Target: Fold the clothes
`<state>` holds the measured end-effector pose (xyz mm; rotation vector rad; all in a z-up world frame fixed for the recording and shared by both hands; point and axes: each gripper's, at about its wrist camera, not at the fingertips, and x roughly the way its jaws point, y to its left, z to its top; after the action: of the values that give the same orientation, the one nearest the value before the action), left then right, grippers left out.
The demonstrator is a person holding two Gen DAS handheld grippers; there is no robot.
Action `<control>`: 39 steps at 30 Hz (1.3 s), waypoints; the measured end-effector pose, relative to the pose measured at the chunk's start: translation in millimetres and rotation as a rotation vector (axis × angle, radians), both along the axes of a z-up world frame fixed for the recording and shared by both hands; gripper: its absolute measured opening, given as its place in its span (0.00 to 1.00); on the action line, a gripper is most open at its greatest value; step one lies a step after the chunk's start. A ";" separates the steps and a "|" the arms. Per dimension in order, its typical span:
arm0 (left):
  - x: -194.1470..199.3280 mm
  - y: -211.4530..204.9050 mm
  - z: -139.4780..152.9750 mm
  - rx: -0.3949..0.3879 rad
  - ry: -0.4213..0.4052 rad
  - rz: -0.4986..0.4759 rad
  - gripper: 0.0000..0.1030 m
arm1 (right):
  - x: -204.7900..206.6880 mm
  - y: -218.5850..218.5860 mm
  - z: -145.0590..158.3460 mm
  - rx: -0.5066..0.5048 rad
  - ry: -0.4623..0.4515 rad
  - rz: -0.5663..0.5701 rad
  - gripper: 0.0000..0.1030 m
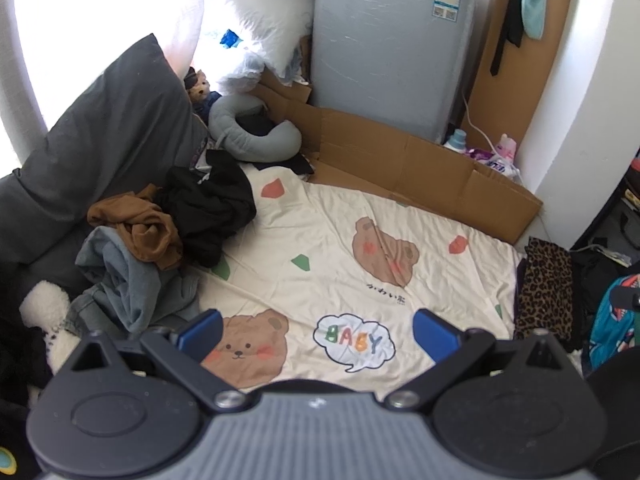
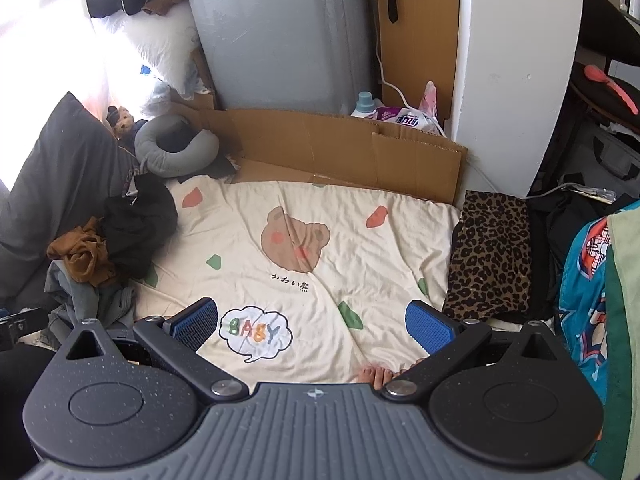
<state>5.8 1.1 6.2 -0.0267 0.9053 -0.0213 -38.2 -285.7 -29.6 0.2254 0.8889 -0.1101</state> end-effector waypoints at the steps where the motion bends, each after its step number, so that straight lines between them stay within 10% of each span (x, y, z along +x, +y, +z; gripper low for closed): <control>1: 1.3 2.5 0.1 -0.011 0.006 -0.003 0.99 | 1.6 0.6 0.2 -0.002 -0.001 0.002 1.00; 39: 73.3 123.3 -8.7 -0.093 -0.023 0.155 1.00 | 69.9 2.9 4.9 0.022 -0.100 -0.029 1.00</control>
<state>79.1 124.5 -2.6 -0.1824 0.8764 0.0809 31.7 -282.8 -24.6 0.2622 0.7881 -0.1155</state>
